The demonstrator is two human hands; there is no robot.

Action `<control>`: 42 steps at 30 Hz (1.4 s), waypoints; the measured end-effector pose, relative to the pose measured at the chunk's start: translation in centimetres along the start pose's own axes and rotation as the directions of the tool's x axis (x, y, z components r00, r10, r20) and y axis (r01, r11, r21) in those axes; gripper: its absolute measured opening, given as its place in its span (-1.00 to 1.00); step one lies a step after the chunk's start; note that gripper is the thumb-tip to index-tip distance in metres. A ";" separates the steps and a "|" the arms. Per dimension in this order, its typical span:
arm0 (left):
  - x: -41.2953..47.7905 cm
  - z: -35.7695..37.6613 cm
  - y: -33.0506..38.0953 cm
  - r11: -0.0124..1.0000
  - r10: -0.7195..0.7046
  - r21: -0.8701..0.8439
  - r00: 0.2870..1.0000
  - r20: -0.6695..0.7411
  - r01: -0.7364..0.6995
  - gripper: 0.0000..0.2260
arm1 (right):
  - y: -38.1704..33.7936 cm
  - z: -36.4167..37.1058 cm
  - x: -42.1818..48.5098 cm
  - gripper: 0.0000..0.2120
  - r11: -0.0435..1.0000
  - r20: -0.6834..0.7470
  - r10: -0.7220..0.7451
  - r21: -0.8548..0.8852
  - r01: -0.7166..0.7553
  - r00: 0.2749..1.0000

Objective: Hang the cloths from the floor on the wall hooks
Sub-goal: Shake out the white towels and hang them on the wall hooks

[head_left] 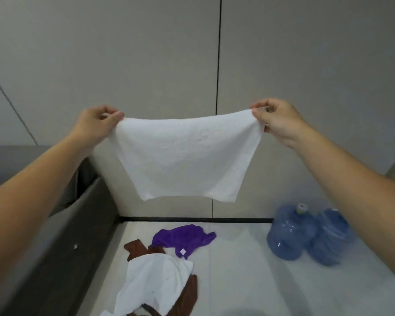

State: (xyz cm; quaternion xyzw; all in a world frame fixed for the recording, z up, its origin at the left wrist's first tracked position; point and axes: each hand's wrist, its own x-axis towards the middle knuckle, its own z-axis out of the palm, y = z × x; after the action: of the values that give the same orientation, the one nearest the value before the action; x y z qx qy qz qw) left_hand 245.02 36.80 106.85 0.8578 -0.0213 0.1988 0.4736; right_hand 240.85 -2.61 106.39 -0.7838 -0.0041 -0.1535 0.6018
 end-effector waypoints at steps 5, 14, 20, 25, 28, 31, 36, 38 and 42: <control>-1.1 7.4 6.0 0.985 0.146 -0.126 0.960 0.240 -0.118 -0.82 | 0.0 -9.7 -7.1 -0.85 0.999 -0.220 0.017 -0.032 -0.025 0.975; -11.0 23.3 19.7 0.939 0.314 -0.315 0.716 0.623 -0.138 -0.87 | -1.2 -27.7 -26.5 -0.94 0.976 -0.590 0.071 -0.126 -0.178 0.804; -26.3 31.9 30.4 0.894 0.448 -0.416 0.340 0.827 -0.167 -0.80 | -2.0 -38.7 -45.0 -0.82 0.960 -0.767 0.136 -0.054 -0.273 0.628; -42.1 37.0 39.4 0.765 0.625 -0.521 0.236 0.744 -0.379 -0.83 | -3.5 -45.7 -61.3 -0.78 0.930 -0.882 0.160 -0.016 -0.368 0.442; -50.4 39.6 44.3 0.709 0.677 -0.579 0.158 0.719 -0.403 -0.90 | -4.8 -48.9 -69.7 -0.76 0.899 -0.929 0.126 -0.041 -0.435 0.349; -58.2 41.2 48.8 0.666 0.708 -0.621 0.088 0.700 -0.413 -0.88 | -6.2 -51.3 -77.2 -0.77 0.860 -0.965 0.092 -0.047 -0.507 0.245; -69.7 43.3 55.8 0.588 0.744 -0.707 -0.081 0.664 -0.394 -0.90 | -8.3 -53.7 -87.3 -0.79 0.801 -0.999 0.018 -0.007 -0.599 0.035; -73.7 44.3 58.4 0.551 0.756 -0.739 -0.143 0.639 -0.387 -0.95 | -9.0 -54.2 -90.6 -0.79 0.767 -0.999 -0.020 0.011 -0.641 -0.041; -81.7 46.0 63.2 0.433 0.793 -0.818 -0.270 0.545 -0.379 -0.93 | -9.8 -55.2 -96.5 -0.83 0.712 -0.976 -0.048 0.115 -0.693 -0.211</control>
State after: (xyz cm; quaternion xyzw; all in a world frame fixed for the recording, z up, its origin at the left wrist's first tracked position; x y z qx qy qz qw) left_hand 170.47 -48.14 106.39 0.5299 -0.7711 -0.1776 0.3052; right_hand 134.00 -34.86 104.59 -0.4930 0.6937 -0.4890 0.1913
